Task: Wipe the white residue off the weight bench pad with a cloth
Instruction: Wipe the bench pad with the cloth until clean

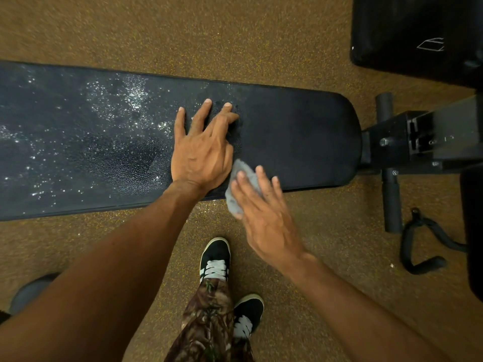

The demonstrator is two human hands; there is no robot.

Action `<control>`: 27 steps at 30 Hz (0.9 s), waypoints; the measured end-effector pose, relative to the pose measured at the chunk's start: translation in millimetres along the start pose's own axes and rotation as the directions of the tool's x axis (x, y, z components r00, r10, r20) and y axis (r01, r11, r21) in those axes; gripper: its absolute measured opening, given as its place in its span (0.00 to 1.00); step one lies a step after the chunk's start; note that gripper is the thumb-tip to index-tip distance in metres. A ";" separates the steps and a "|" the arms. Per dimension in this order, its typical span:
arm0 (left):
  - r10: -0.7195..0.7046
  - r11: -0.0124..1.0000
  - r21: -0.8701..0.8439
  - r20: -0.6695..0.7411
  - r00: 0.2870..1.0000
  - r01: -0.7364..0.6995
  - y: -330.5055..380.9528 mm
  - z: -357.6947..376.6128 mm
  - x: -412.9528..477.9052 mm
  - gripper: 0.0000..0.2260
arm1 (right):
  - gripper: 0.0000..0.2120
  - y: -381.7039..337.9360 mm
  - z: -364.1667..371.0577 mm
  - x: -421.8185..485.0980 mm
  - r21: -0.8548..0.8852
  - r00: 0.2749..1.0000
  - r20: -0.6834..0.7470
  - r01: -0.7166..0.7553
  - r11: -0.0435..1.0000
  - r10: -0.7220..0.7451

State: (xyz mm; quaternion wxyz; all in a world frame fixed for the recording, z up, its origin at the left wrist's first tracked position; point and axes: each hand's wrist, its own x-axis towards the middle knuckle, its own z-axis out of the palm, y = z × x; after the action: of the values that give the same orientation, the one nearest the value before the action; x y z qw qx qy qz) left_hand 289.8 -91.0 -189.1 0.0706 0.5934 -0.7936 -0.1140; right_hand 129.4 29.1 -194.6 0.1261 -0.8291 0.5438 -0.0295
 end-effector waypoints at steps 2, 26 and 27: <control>0.007 1.000 0.001 -0.009 1.000 -0.007 0.3 -0.5 -0.2 0.24 | 0.26 10.3 -2.5 -17.1 -0.021 0.995 0.045 0.092 0.996 -0.091; -0.012 0.988 -0.158 -0.080 0.997 -0.001 -3.7 2.9 -0.2 0.22 | 0.16 5.1 -75.7 22.5 0.811 0.730 0.570 -0.573 -0.117 0.377; -0.026 0.978 -0.207 -0.105 0.994 0.004 -4.2 3.3 0.4 0.21 | 0.16 7.0 -78.4 25.8 0.810 0.754 0.575 -0.580 -0.089 0.319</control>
State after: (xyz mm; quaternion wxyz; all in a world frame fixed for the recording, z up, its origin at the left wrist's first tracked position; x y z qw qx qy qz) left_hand 292.8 -92.2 -193.4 0.1737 0.5941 -0.7680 -0.1643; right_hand 119.0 -11.0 -122.8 0.6926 -0.2906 0.6103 -0.2518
